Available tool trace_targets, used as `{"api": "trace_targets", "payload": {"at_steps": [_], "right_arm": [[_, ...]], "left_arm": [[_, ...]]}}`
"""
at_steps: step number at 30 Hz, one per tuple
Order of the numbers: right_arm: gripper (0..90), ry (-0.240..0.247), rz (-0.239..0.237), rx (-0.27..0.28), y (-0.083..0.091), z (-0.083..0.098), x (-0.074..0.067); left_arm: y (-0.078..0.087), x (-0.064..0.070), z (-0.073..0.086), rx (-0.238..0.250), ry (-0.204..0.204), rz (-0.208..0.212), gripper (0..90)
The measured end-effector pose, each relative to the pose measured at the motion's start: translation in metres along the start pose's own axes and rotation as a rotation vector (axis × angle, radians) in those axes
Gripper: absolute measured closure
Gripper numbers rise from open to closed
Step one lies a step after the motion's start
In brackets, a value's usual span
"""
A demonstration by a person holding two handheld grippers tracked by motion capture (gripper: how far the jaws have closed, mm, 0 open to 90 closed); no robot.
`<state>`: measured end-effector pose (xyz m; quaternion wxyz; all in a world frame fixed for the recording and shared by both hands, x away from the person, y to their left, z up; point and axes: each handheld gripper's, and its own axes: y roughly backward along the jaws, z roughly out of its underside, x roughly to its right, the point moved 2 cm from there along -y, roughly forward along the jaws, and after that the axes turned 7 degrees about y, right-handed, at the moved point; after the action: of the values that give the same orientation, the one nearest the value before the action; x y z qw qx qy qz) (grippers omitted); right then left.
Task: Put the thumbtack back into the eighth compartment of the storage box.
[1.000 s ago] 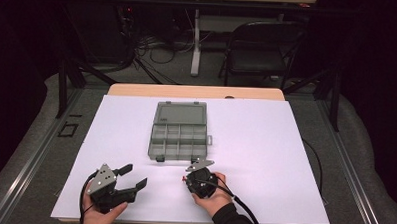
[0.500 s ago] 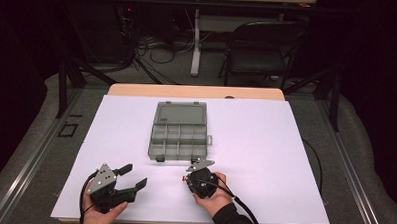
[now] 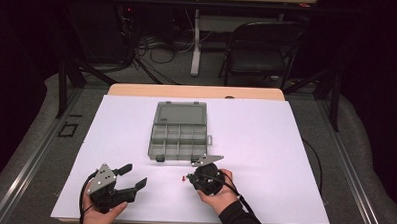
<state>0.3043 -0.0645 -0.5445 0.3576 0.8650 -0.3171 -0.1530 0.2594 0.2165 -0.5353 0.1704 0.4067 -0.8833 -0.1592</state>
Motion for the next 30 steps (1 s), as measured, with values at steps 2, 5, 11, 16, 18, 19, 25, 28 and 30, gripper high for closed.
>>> {"api": "trace_targets", "payload": {"at_steps": [2,5,11,16,18,19,25,28,30], "right_arm": [[85.4,0.0,-0.006,0.003,0.005,-0.002,0.001],[85.4,0.001,-0.014,0.006,0.011,-0.006,0.002],[85.4,0.005,-0.022,0.015,0.022,-0.015,0.004],[85.4,0.008,-0.022,0.015,0.03,-0.025,0.008],[85.4,0.006,-0.022,0.016,0.033,-0.028,0.01],[85.4,0.005,-0.022,0.021,0.034,-0.03,0.012],[85.4,0.002,-0.018,0.007,0.037,-0.04,0.019],[85.4,0.004,-0.012,0.0,0.037,-0.045,0.021],[85.4,0.007,-0.006,-0.002,0.036,-0.048,0.022]], "left_arm": [[0.0,0.0,0.0,0.0,0.0,0.0,28.0],[0.0,0.0,0.0,-0.002,-0.003,0.0,28.0],[0.0,0.0,0.0,0.0,-0.001,-0.001,28.0],[0.0,0.0,0.0,0.0,-0.001,-0.001,28.0],[0.0,0.0,0.0,0.0,-0.001,-0.001,28.0],[0.0,0.0,0.0,0.0,-0.001,-0.001,28.1],[0.0,0.0,0.0,-0.001,-0.001,-0.001,28.1],[0.0,0.0,0.0,-0.002,-0.003,-0.001,28.0],[0.0,0.0,0.0,-0.001,-0.002,-0.001,28.0]]}}
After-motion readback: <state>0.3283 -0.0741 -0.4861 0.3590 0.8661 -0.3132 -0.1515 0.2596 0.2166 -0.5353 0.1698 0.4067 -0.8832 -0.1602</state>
